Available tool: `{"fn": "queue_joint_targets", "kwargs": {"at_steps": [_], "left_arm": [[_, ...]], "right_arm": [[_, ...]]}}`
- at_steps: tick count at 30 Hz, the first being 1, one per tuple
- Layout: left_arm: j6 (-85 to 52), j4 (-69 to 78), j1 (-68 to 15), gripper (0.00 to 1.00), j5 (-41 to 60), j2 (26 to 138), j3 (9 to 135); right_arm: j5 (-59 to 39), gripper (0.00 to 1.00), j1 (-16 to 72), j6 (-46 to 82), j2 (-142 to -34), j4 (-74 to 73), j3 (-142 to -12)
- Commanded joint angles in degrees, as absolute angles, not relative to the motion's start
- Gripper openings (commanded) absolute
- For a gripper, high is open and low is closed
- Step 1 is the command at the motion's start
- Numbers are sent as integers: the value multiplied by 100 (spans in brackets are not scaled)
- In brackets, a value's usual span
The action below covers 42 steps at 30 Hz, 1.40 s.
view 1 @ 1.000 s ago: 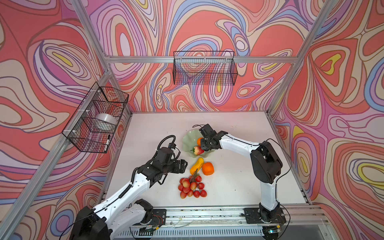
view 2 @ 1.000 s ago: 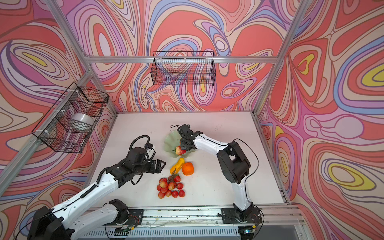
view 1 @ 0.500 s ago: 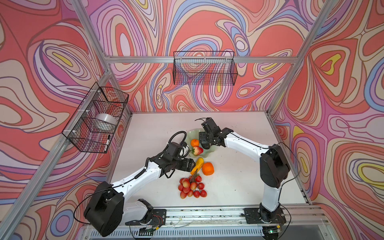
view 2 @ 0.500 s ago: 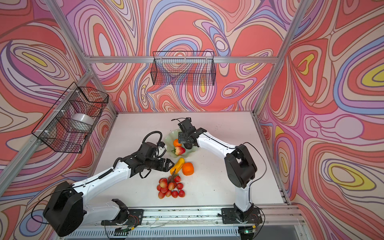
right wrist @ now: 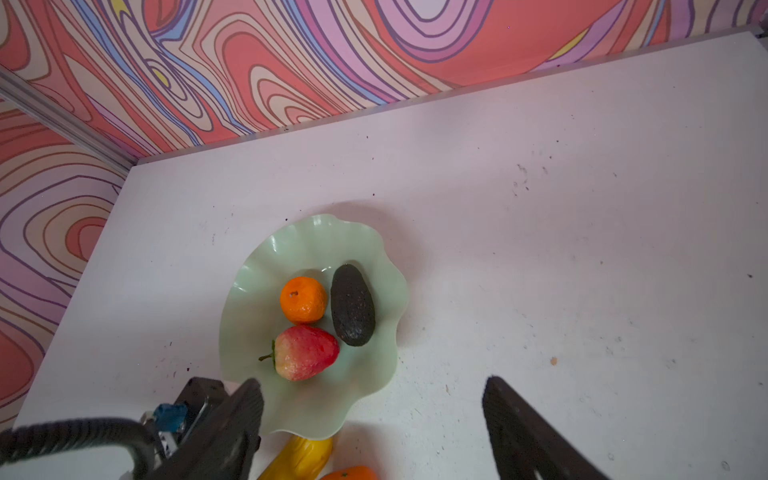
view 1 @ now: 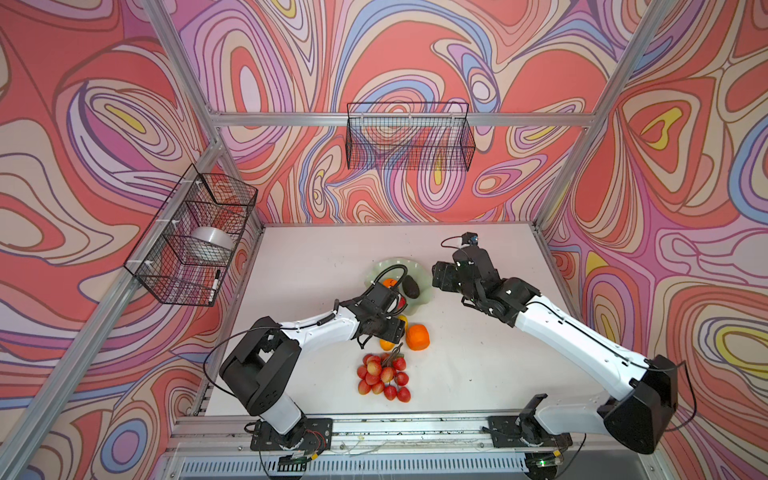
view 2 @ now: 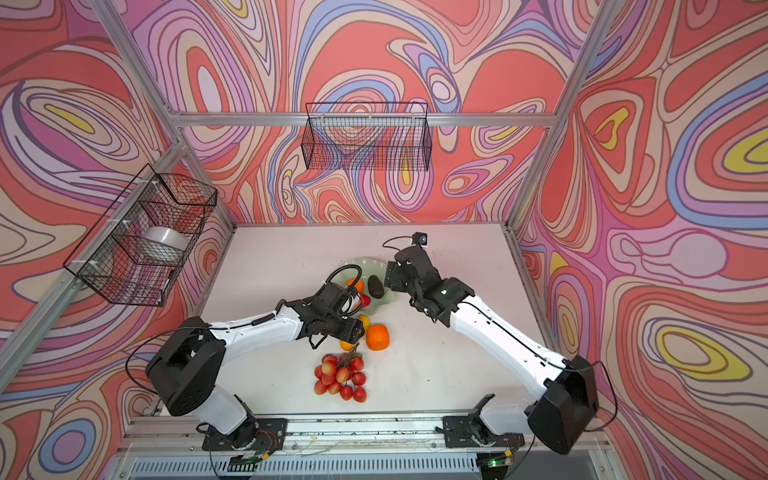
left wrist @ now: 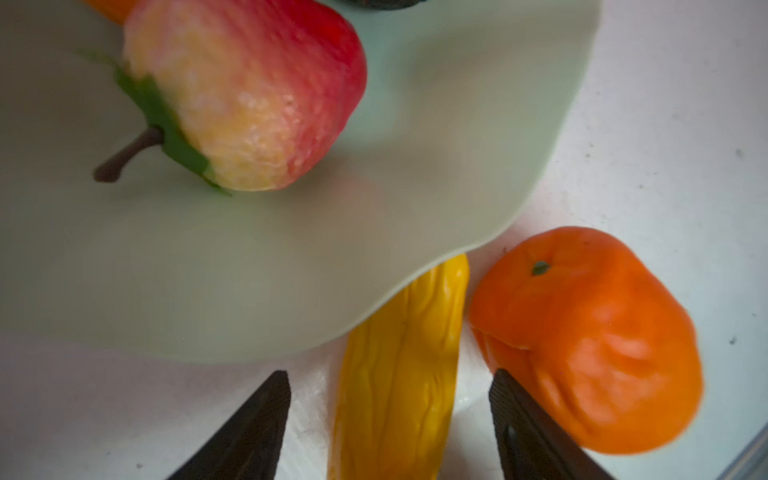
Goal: Place and organize the fake fruits in the fruit bowl
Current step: 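Lower the avocado into the bowl and release it with the right gripper, then grasp the yellow bumpy fruit with the left gripper and place it in the bowl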
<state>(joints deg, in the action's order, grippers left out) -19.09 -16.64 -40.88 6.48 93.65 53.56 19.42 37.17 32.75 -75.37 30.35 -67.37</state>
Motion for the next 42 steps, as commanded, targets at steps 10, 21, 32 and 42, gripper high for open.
{"fn": "queue_joint_targets", "kwargs": {"at_steps": [10, 21, 32, 42], "left_arm": [[-1805, -1841, -4096, 45, 535, 10098, 5861], [-1643, -2851, -4095, 30, -100, 8123, 4970], [-1686, -3076, -4085, 37, -402, 6148, 5247], [-1389, -2210, -3751, 39, 31, 9227, 7483]], "right_arm": [[2363, 88, 3691, 3357, -7159, 3189, -6489], [2215, 88, 3694, 3322, -7361, 2949, -6434], [1961, 88, 3692, 3377, -7660, 2914, -6474], [1692, 87, 3692, 3724, -7301, 3066, -5905]]}}
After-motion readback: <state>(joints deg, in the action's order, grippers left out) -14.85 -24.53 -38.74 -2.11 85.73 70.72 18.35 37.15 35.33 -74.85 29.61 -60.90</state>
